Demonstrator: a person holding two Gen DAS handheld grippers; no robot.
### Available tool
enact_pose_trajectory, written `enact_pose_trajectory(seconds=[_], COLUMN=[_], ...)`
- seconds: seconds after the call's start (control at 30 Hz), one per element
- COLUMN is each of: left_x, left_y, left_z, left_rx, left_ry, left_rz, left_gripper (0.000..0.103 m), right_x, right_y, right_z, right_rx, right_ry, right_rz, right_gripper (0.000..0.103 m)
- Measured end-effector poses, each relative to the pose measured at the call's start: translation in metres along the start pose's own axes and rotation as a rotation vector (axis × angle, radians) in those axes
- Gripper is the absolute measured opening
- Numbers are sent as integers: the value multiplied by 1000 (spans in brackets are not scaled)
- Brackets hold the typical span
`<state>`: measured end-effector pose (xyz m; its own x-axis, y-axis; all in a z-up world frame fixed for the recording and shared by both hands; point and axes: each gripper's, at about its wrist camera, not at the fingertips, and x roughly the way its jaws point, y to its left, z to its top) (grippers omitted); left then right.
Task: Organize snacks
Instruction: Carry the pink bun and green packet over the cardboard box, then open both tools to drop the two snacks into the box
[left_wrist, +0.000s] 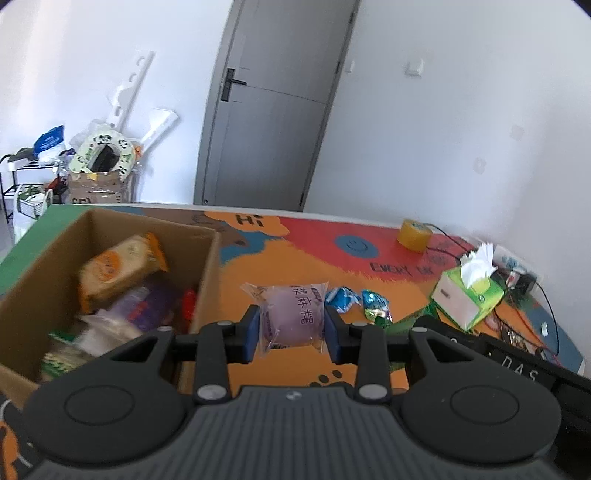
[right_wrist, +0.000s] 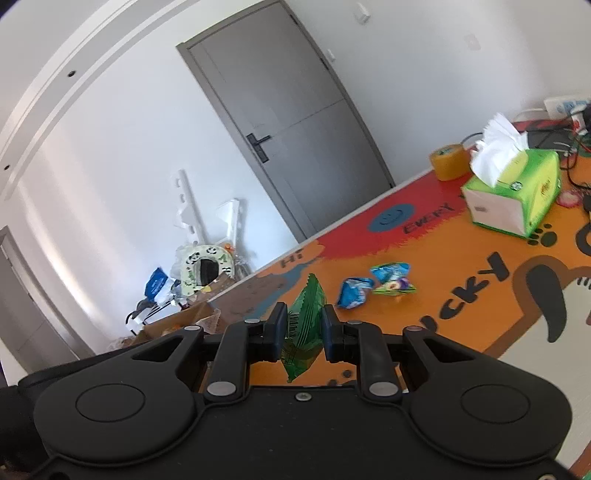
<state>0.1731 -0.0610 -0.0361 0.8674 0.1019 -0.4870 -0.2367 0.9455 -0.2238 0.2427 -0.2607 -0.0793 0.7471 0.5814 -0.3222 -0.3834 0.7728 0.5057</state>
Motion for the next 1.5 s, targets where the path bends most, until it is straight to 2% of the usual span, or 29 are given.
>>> enact_pose_trajectory(seconds=[0.17,0.47,0.77,1.0,1.1,1.17,1.27,1.5], left_x=[-20,-42,-43,-30,-24,-24,-27,-32], left_y=[18,66,111,133,141,146,149,159], left_z=[8,20,28,31,32,33,33,32], left_rx=[-24,-77,-142,-179,-201,-208,-211,-238], left_ry=[-29,-77,-89,-61,-38,-46,-66,-68], left_rz=[17,89,138,149,156,145,156,156], left_gripper=[35,35,35,36,39,48,54,56], right_x=[-6,4,22,34,40,43,48,57], right_y=[22,56,84,104,109,111,112,123], right_z=[0,-3,-6,-7,-8,-8,-8,-10], right_rx=[-35,-79,-117,-149,-159,-163,-166,-175], right_ry=[-8,4,29,45,54,58,65,88], right_rz=[50,91,120,148,150,147,140,143], right_gripper=[21,21,21,21,21,21,21,21])
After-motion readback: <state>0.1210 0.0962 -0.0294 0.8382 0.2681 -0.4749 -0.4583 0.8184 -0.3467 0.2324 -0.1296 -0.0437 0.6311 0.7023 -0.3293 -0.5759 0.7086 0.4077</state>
